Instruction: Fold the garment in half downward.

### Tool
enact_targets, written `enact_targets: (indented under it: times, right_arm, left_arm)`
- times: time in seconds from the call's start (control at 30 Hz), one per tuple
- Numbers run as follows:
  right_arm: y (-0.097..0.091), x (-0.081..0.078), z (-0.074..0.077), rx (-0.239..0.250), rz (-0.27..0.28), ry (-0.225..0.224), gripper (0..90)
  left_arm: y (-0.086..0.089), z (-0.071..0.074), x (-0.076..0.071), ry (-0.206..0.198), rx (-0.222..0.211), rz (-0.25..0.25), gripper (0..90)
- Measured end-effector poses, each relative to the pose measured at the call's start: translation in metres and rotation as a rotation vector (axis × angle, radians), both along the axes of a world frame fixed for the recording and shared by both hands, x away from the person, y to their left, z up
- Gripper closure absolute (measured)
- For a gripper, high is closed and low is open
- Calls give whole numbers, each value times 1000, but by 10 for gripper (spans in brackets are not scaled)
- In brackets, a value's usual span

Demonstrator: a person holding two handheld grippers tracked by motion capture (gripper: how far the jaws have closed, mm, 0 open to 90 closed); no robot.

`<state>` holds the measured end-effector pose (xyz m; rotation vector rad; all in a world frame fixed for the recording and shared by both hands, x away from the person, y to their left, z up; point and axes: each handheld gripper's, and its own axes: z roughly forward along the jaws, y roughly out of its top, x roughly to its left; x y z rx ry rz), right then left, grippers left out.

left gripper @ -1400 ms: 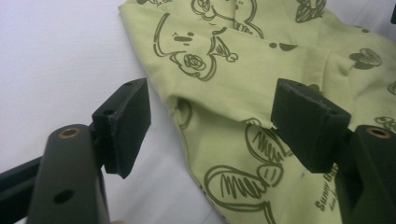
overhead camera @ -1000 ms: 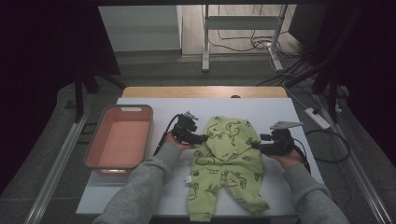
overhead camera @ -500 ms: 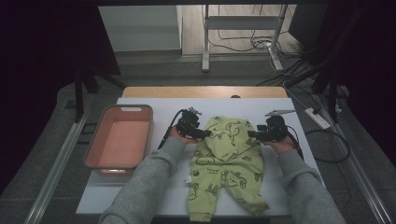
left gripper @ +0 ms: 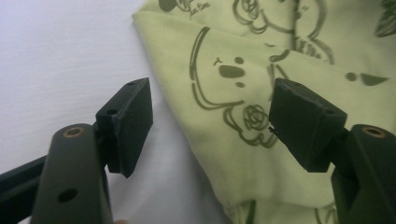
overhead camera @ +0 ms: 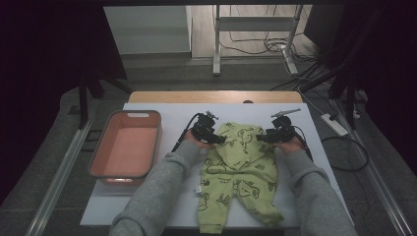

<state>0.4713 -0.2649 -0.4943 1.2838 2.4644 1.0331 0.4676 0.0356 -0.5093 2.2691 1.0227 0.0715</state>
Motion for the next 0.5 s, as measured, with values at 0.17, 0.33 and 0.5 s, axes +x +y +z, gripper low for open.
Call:
enact_targets:
  times: [0.17, 0.33, 0.5]
  right_arm:
    - [1, 4, -5, -10, 5, 29, 460]
    - [1, 4, -10, -22, 26, 59, 589]
    - [3, 4, -11, -31, 41, 61, 746]
  left_arm:
    - [-3, -6, 3, 34, -1, -10, 400]
    - [-6, -8, 3, 27, 13, -10, 560]
    - [-10, -7, 0, -7, 40, -20, 745]
